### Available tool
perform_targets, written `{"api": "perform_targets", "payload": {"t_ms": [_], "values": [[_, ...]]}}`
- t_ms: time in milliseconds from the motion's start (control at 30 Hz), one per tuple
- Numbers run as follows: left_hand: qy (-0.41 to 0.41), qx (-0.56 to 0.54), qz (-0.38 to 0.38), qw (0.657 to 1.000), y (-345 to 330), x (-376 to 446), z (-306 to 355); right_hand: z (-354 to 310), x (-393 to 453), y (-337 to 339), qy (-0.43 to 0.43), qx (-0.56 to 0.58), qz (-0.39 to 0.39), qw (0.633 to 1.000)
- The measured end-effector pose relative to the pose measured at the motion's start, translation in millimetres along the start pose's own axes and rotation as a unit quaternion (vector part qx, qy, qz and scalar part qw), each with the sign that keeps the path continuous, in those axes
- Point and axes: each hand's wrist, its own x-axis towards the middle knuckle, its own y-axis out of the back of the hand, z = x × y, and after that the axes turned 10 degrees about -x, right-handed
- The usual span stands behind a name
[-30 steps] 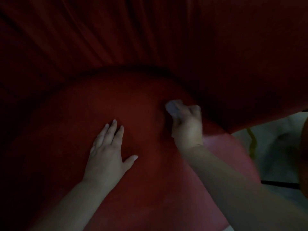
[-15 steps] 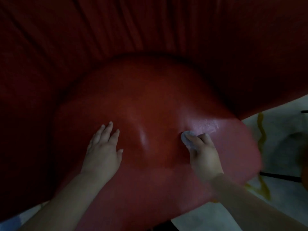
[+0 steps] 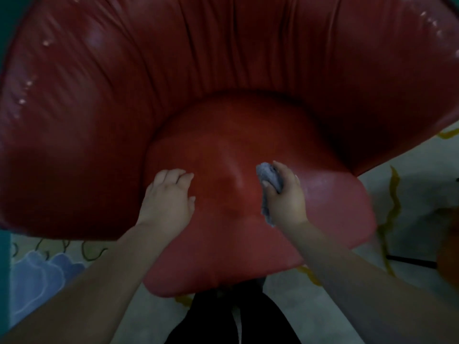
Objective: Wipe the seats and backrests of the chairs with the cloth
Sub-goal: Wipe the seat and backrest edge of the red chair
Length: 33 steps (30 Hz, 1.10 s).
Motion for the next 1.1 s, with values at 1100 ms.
{"api": "perform_targets", "payload": {"t_ms": [1100], "values": [[-0.062,-0.140,0.009,0.988,232,-43,-212,-248,-133,-141,-0.002,0.113,0.029,0.993]]}}
